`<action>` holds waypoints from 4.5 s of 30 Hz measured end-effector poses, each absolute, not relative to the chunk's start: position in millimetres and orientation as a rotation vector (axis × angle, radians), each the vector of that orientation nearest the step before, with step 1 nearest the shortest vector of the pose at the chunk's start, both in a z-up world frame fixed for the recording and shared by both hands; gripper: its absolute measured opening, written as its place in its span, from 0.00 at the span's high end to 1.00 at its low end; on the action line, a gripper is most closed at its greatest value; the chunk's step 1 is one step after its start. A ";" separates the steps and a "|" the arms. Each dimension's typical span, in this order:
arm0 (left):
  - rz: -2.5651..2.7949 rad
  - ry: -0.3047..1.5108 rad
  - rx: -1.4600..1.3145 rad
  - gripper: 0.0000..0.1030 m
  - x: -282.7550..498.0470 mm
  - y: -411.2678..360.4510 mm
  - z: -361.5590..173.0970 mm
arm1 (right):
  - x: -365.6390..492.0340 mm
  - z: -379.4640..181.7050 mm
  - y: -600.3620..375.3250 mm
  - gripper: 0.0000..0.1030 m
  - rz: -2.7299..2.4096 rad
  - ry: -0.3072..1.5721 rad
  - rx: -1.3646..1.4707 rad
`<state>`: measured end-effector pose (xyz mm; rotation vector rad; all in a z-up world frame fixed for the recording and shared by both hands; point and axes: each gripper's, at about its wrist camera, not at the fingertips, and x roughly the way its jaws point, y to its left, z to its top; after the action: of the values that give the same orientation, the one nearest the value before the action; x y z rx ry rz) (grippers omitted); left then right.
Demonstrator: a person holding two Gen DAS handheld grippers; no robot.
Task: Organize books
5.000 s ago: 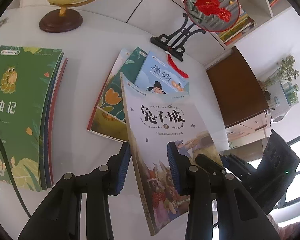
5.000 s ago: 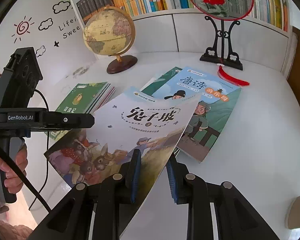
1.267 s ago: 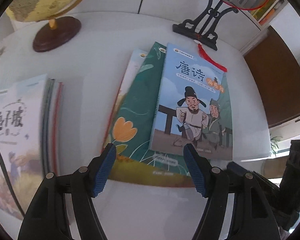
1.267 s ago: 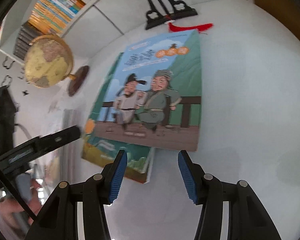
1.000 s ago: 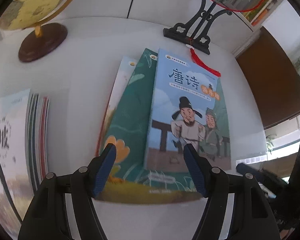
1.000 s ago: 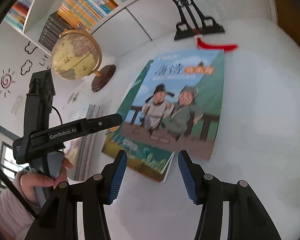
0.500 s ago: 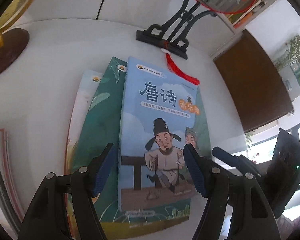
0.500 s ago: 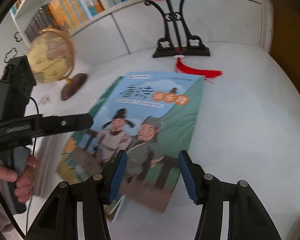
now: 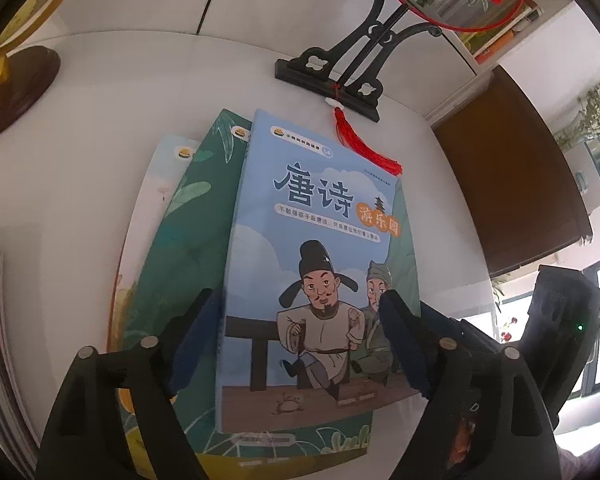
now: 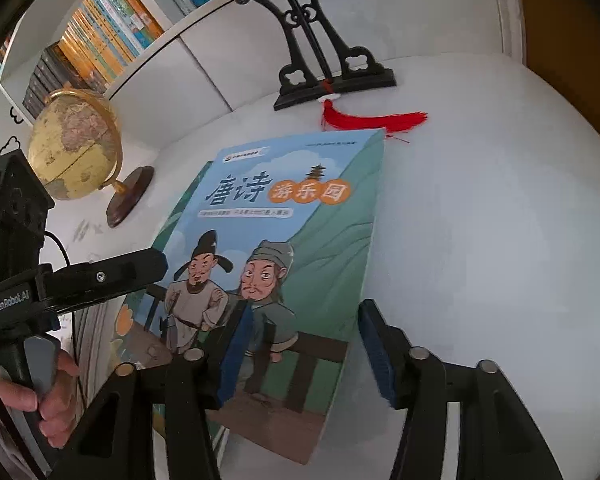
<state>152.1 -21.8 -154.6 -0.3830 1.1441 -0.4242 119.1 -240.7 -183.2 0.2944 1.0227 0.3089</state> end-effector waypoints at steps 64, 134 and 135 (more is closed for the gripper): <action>-0.213 1.123 -0.408 0.54 23.2 30.1 -131.3 | 29.8 -138.9 -169.0 0.45 0.629 0.967 0.047; -0.293 1.068 -0.451 0.35 5.3 51.3 -111.9 | -2.6 -120.7 -134.6 0.55 0.666 0.927 -0.254; -0.293 1.062 -0.450 0.35 4.2 51.9 -109.5 | -4.7 -117.7 -132.3 0.55 0.662 0.917 -0.268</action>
<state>4.2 51.9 -109.5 -0.4496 1.0624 -0.2932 -4.7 -132.3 -117.7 -0.2684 0.9167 0.6618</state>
